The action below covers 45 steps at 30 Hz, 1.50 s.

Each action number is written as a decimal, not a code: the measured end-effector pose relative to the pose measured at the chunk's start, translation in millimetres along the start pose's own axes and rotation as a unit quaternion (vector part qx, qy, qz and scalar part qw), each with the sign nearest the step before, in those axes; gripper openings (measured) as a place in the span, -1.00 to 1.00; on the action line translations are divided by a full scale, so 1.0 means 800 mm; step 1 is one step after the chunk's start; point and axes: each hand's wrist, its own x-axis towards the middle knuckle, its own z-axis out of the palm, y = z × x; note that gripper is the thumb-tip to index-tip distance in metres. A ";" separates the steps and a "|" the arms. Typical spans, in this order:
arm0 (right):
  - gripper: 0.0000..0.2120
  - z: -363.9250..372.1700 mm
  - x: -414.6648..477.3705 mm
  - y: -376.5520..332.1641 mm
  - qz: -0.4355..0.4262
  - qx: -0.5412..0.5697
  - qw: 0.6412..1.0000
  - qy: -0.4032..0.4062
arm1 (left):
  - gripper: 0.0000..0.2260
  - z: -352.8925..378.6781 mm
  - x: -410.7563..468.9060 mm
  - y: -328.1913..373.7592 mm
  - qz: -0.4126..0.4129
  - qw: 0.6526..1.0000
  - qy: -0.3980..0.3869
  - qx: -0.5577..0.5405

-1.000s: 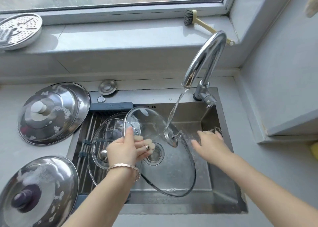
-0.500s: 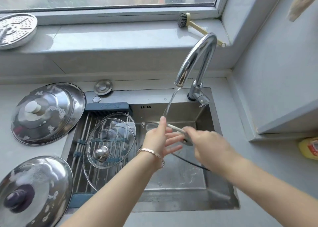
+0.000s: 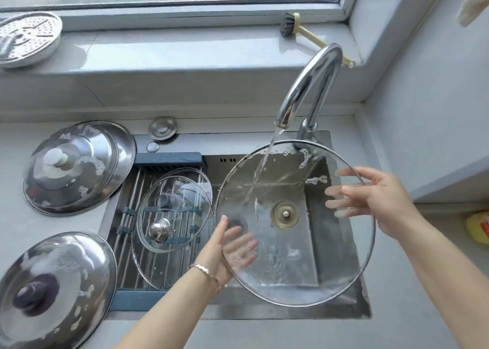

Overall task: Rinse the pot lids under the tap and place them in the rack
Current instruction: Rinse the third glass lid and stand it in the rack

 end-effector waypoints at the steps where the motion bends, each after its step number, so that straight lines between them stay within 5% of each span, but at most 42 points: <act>1: -0.73 0.001 0.003 0.006 0.022 0.022 1.000 -0.001 | -0.51 -0.002 0.000 0.006 0.034 0.999 -0.008 -0.008; 4: -0.76 0.020 0.014 0.035 0.039 0.007 0.999 0.024 | -0.50 -0.007 -0.001 0.019 0.100 0.995 0.008 0.014; 6: -0.67 0.037 0.024 0.065 -0.018 -0.189 0.978 0.087 | -0.49 -0.008 -0.006 0.021 0.139 0.988 0.038 0.045; 9: -0.38 0.068 0.027 0.094 -0.121 -0.547 0.814 0.152 | -0.50 -0.004 -0.017 0.021 0.181 0.979 0.073 0.058; 11: -0.22 0.094 0.026 0.094 -0.177 -0.598 0.775 0.102 | -0.50 0.005 -0.025 0.022 0.190 0.977 0.081 0.051; 15: -0.21 0.139 0.013 0.101 -0.302 -0.563 0.753 -0.158 | -0.51 0.023 -0.036 0.030 0.204 0.972 0.095 0.071; 18: -0.30 0.121 0.015 0.115 -0.387 -0.588 0.685 -0.190 | -0.52 0.021 -0.045 0.037 0.213 0.967 0.106 0.088; 22: -0.23 0.105 0.035 0.095 -0.306 -0.600 0.735 -0.085 | -0.54 0.025 -0.053 0.033 0.224 0.962 0.115 0.105; 24: -0.25 0.128 0.027 0.089 -0.300 -0.573 0.755 -0.107 | -0.54 0.031 -0.054 0.031 0.218 0.963 0.117 0.106; 29: -0.34 0.140 0.008 0.104 -0.408 -0.540 0.705 -0.212 | -0.52 0.027 -0.054 0.030 0.207 0.965 0.117 0.111; 33: -0.23 0.145 0.028 0.081 -0.303 -0.569 0.755 -0.122 | -0.53 0.032 -0.055 0.024 0.189 0.968 0.126 0.108; 37: -0.29 0.181 0.020 0.066 -0.374 -0.545 0.723 -0.200 | -0.54 0.040 -0.058 0.023 0.192 0.966 0.137 0.108; 41: -0.31 0.169 0.042 0.059 -0.287 -0.561 0.769 -0.107 | -0.54 0.037 -0.061 0.033 0.203 0.966 0.124 0.104; 45: -0.28 0.184 0.019 0.068 -0.355 -0.537 0.732 -0.225 | -0.57 0.034 -0.064 0.036 0.209 0.960 0.148 0.111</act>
